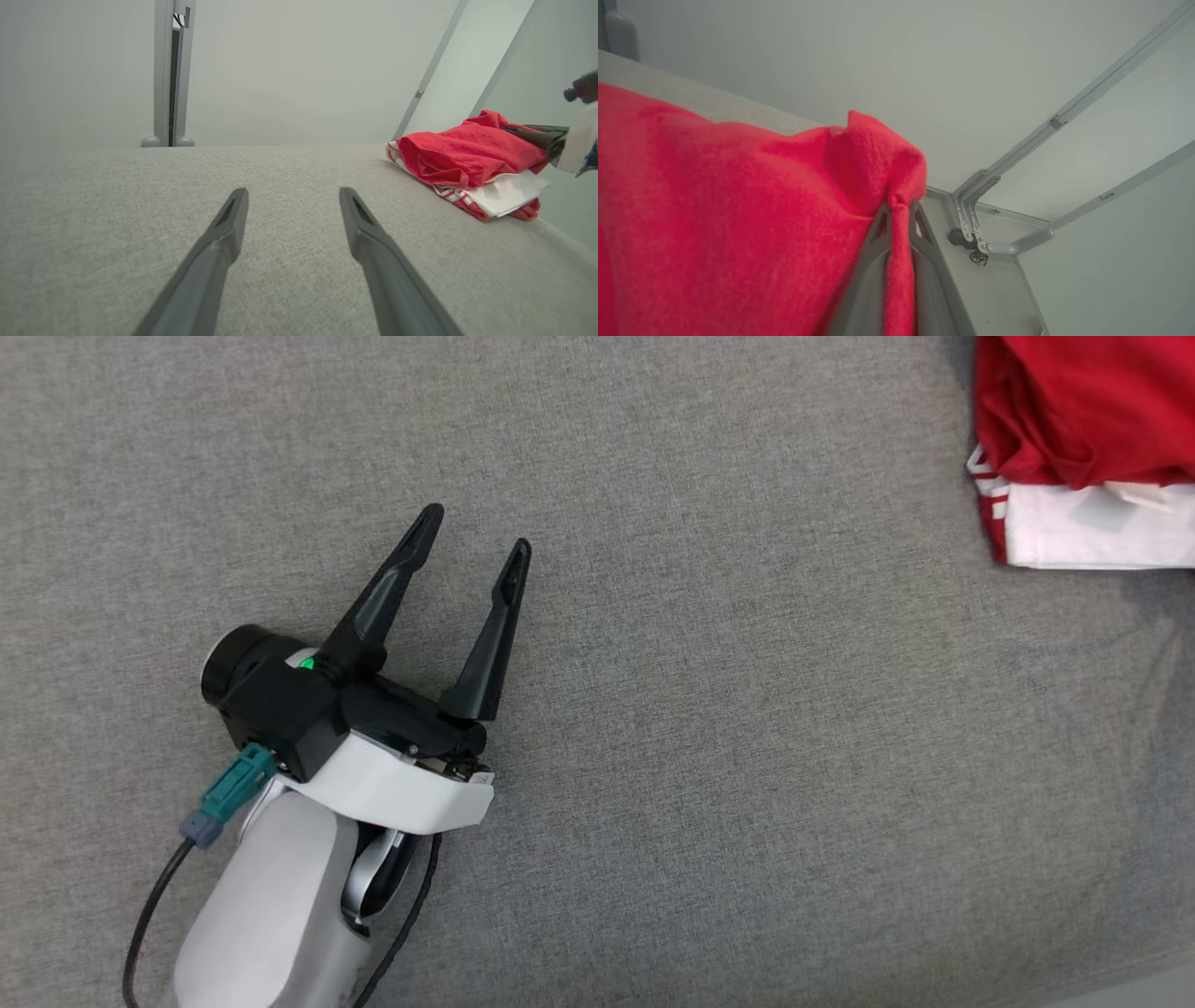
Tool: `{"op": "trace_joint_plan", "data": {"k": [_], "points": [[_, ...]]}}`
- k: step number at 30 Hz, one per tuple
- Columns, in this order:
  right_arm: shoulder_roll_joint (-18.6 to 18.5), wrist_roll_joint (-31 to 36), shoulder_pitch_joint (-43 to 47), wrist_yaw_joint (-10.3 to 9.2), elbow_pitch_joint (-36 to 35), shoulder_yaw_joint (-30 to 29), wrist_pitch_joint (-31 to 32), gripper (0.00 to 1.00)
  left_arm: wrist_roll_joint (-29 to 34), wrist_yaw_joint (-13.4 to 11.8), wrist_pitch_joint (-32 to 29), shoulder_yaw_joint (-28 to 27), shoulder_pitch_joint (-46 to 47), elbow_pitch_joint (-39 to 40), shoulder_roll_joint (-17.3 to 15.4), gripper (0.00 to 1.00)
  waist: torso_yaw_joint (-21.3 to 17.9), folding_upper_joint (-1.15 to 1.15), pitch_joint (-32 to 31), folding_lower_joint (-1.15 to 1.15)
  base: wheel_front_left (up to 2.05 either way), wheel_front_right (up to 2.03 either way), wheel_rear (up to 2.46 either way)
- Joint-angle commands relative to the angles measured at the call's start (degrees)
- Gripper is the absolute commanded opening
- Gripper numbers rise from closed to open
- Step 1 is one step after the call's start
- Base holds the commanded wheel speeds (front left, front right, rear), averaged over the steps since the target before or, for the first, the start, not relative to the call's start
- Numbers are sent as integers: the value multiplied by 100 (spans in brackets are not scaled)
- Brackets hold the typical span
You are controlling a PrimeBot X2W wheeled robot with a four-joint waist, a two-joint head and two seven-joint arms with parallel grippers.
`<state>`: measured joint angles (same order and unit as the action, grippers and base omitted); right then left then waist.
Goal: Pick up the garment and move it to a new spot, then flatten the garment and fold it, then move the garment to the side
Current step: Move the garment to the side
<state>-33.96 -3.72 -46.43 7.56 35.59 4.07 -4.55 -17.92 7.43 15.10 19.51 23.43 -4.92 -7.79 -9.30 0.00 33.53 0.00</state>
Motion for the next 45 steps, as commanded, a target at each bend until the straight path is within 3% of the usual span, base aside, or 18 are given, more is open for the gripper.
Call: {"op": "trace_joint_plan", "data": {"k": [1,12,13,14,15,22,30,38,45], "points": [[43,66,-108,-14,106,-321,40,0,8,6,1,-11,92,-25,-47,100,-61,0,198,0,0,0,0],[331,549,-36,-14,422,-1175,111,0,-19,0,-14,3,118,-112,-85,100,16,0,300,0,0,0,0],[363,523,-44,-14,475,-1228,121,16,-23,0,-14,2,120,-117,-78,100,24,0,292,0,0,0,0],[404,492,-49,-14,533,-1282,141,83,-29,0,-14,4,121,-120,-68,100,32,0,279,0,0,0,0],[523,398,-73,-14,616,-1394,145,100,-39,0,-13,18,112,-125,-46,100,52,0,239,0,0,0,0],[716,177,-17,-14,732,-1293,167,100,-89,1,2,6,25,-130,69,100,165,0,-111,0,0,0,0],[1133,-87,189,-13,144,-730,-292,100,-135,1,3,-242,-290,-167,272,100,472,0,-1037,0,0,0,0],[1687,-729,1157,-13,-816,-68,-668,100,-145,1,2,-770,-855,-154,426,100,984,0,-1996,0,0,0,0],[2370,-1011,2336,-11,-1552,-44,-940,100,-235,1,2,-1234,-1402,-150,473,100,1341,0,-2558,0,0,0,0]]}}
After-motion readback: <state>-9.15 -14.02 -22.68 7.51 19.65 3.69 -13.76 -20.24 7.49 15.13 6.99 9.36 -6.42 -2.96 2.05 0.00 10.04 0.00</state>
